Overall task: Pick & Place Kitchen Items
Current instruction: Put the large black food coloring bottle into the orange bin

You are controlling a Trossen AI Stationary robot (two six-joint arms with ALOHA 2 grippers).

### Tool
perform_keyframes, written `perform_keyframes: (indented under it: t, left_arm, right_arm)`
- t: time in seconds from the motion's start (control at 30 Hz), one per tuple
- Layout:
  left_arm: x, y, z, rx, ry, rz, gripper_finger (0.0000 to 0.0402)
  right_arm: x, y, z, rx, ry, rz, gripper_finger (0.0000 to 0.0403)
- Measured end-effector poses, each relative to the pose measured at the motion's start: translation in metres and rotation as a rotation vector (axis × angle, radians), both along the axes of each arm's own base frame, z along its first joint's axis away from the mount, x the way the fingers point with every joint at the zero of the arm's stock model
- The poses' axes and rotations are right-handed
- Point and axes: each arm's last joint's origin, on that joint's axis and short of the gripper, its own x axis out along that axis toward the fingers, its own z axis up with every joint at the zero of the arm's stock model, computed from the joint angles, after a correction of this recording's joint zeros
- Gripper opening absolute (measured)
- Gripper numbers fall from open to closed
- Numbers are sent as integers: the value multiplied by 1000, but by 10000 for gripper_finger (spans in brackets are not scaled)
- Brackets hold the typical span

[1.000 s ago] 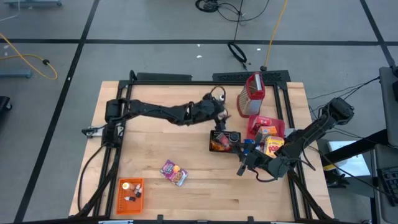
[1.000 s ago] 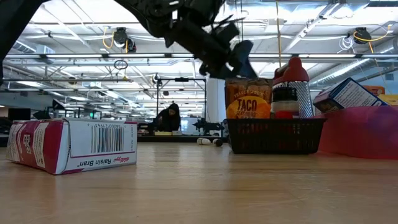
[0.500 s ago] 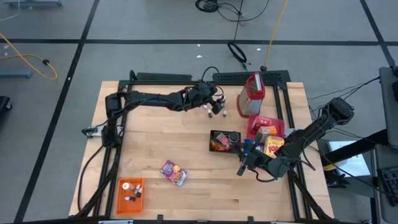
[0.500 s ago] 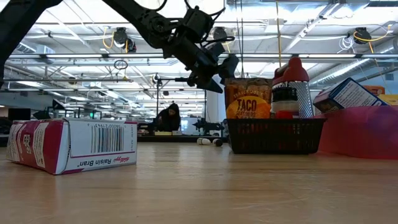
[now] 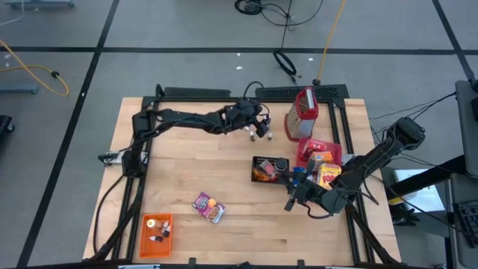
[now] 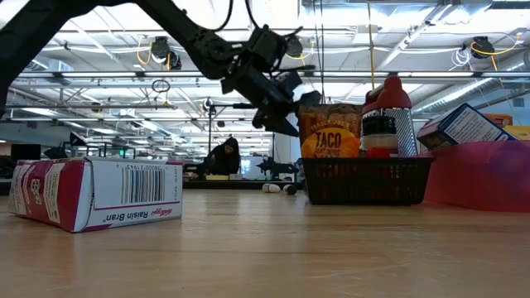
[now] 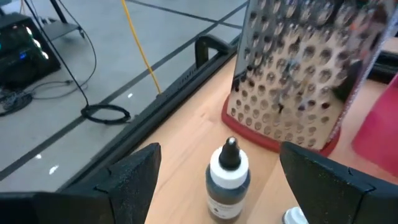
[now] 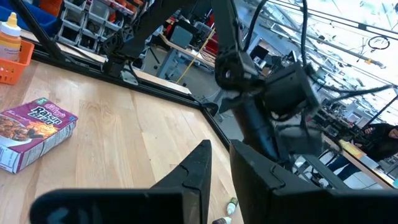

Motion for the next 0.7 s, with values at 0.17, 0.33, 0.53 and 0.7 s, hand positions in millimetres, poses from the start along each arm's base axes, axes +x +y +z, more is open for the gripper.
perform_keyframes:
  t: [0.17,0.33,0.53,0.7]
  left_arm:
    - [4,5,-17,17,5,30,333]
    - [6,9,-19,38,-24,33,333]
    - [7,8,-18,36,-29,21,333]
    - [5,11,-19,32,-15,19,333]
  right_arm:
    - [0,0,0,0,0,0,54]
    - [0,0,0,0,0,-1,54]
    - [0,0,0,0,0,0,54]
    - [0,0,0,0,0,0,54]
